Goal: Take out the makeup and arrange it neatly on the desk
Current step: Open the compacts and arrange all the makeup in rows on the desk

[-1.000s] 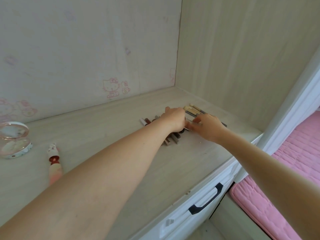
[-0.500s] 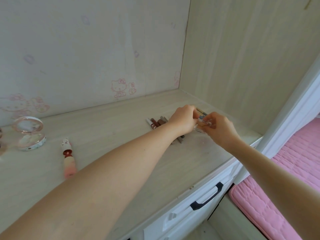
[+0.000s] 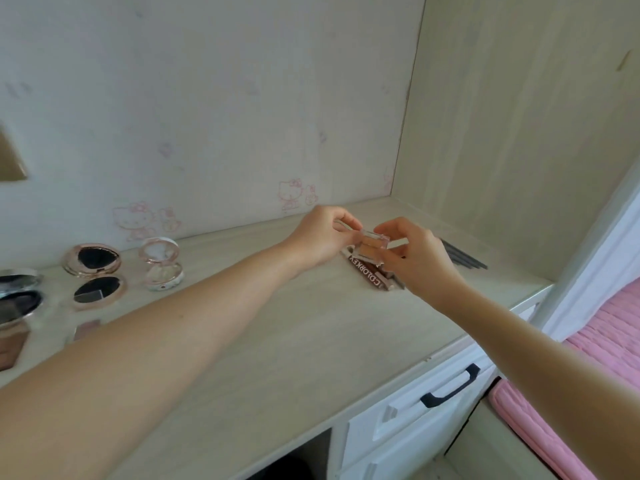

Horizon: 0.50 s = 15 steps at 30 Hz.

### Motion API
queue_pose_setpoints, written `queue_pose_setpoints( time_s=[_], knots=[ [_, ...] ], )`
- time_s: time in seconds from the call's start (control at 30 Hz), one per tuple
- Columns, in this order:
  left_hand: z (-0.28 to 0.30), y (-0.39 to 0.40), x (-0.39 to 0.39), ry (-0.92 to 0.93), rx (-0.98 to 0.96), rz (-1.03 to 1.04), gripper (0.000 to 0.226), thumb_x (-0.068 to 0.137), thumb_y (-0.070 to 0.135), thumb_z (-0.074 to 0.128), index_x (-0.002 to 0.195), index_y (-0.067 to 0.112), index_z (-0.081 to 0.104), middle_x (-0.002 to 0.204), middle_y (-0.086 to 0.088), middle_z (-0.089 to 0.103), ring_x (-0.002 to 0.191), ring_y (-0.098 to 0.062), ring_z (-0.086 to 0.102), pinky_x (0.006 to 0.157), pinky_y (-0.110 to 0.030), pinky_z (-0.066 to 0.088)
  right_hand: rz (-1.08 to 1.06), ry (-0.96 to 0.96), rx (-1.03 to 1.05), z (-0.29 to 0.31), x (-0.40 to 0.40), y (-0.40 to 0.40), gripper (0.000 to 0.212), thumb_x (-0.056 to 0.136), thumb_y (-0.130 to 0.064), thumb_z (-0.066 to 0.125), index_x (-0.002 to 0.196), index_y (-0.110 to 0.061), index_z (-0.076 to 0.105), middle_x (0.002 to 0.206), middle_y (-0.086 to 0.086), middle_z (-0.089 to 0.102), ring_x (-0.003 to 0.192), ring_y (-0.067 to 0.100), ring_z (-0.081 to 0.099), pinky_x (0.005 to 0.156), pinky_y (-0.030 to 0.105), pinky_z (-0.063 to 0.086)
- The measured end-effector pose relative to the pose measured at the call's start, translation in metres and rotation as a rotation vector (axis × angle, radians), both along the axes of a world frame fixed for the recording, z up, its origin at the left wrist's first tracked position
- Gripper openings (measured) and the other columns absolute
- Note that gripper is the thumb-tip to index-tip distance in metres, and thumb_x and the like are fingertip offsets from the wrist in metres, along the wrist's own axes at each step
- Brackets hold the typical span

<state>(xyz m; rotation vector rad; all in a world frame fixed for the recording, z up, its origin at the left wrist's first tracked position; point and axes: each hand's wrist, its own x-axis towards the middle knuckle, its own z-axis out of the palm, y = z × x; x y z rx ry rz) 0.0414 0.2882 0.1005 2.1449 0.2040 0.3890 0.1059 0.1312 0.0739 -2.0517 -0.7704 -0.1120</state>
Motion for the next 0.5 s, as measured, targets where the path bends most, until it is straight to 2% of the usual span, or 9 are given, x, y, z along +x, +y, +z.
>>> queue_pose_setpoints(
  time_s=[0.13,0.23,0.3,0.4,0.5],
  knots=[
    [-0.002,0.025,-0.049,-0.002,-0.093,0.056,0.009,0.086,0.019,0.068,0.094,0.016,0.069,0.089,-0.005,0.073,0.077,-0.014,0.060,0.066,-0.026,0.044,0.078,0.026,-0.005,0.005,-0.034,0.026,0.020,0.087,-0.016,0.064,0.102,-0.028,0.059,0.101,-0.010,0.062,0.074,0.003,0.064,0.049,0.016,0.045],
    [-0.010,0.039,-0.084,-0.032,-0.210,0.075,0.010,0.087,0.014,0.068,0.096,0.010,0.068,0.089,-0.011,0.074,0.078,-0.017,0.064,0.086,-0.041,0.053,0.133,0.028,-0.026,0.005,-0.059,0.042,0.025,0.085,-0.012,0.064,0.098,-0.033,0.059,0.100,-0.013,0.062,0.074,0.001,0.065,0.062,0.026,0.058],
    [-0.019,0.048,-0.108,-0.053,-0.305,0.105,0.008,0.087,0.011,0.068,0.094,0.008,0.068,0.088,-0.015,0.073,0.076,-0.020,0.068,0.087,-0.047,0.055,0.199,0.060,-0.027,0.002,-0.075,0.053,0.025,0.084,-0.011,0.066,0.099,-0.030,0.061,0.100,-0.011,0.063,0.074,0.005,0.067,0.066,0.035,0.060],
    [-0.035,0.062,-0.145,-0.028,-0.412,0.149,0.008,0.087,0.010,0.067,0.093,0.007,0.066,0.087,-0.015,0.074,0.079,-0.031,0.072,0.080,-0.052,0.056,0.293,0.117,-0.047,-0.008,-0.100,0.072,0.025,0.083,-0.006,0.065,0.100,-0.024,0.063,0.102,-0.007,0.062,0.075,0.015,0.069,0.068,0.046,0.058],
    [-0.049,0.077,-0.180,-0.030,-0.471,0.136,0.012,0.087,0.009,0.067,0.098,0.004,0.064,0.089,-0.013,0.074,0.077,-0.030,0.073,0.074,-0.038,0.060,0.358,0.160,-0.050,-0.018,-0.123,0.091,0.024,0.082,-0.006,0.065,0.097,-0.024,0.065,0.100,-0.008,0.063,0.072,0.014,0.069,0.068,0.044,0.058]
  ],
)
